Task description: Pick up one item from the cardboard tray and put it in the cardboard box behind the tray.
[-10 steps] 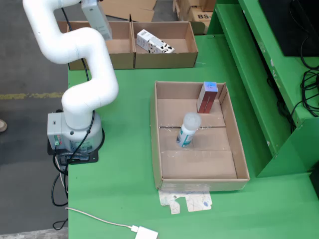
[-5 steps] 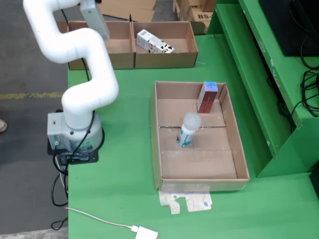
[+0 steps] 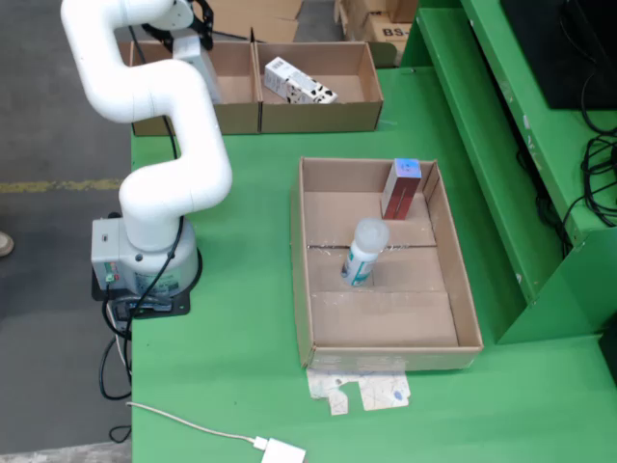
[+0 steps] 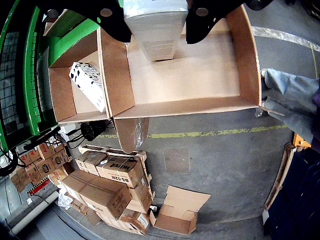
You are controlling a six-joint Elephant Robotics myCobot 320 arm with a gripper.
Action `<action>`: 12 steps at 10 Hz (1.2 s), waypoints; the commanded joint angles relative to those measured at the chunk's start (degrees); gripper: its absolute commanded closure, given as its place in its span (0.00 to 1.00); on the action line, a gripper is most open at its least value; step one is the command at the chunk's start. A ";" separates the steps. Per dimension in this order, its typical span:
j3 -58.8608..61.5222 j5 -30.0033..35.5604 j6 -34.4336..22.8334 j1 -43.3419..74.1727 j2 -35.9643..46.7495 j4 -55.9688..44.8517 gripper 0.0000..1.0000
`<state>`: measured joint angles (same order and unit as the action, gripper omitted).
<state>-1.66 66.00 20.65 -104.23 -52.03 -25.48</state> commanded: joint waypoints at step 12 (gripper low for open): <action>1.66 -0.57 0.25 0.54 1.72 0.64 0.80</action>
<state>-1.66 66.00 20.74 -104.06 -52.29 -25.48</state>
